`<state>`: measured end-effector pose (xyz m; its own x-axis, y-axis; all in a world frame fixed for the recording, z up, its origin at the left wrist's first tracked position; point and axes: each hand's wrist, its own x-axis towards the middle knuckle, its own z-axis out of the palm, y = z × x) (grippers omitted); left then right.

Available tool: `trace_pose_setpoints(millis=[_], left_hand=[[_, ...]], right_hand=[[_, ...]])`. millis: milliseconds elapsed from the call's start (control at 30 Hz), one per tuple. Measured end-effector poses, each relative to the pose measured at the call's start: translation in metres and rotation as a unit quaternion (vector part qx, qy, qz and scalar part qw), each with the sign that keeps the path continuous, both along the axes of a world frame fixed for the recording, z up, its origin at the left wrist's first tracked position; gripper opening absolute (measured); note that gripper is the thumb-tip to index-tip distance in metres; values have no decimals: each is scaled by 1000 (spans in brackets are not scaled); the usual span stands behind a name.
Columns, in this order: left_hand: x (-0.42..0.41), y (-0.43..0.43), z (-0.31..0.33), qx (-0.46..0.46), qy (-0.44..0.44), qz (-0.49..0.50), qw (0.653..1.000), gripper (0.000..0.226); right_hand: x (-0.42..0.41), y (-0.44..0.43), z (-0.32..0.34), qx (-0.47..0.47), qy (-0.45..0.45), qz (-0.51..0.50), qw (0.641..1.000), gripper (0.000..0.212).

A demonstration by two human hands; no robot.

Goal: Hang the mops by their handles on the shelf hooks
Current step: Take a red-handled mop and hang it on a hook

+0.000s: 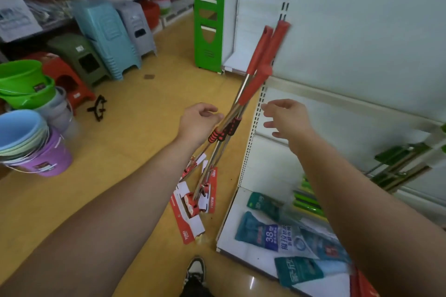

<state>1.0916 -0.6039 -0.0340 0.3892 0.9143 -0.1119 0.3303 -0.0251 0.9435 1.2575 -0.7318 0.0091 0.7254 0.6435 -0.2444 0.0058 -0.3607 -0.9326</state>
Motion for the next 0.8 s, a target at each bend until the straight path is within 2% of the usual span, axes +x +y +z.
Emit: trace_pose_setpoints(millis=[167, 333, 500, 800], left_hand=[[-8, 69, -13, -6, 11, -31, 999, 12], [6, 97, -16, -14, 22, -81, 996, 12], [25, 107, -18, -22, 23, -124, 992, 11], [52, 121, -22, -35, 67, -199, 977, 30]], right_hand=[[-19, 50, -8, -20, 18, -48, 998, 49], [-19, 77, -4, -32, 18, -76, 996, 58], [-15, 97, -6, -44, 20, -93, 995, 47], [-21, 123, -19, -56, -6, -109, 992, 25]])
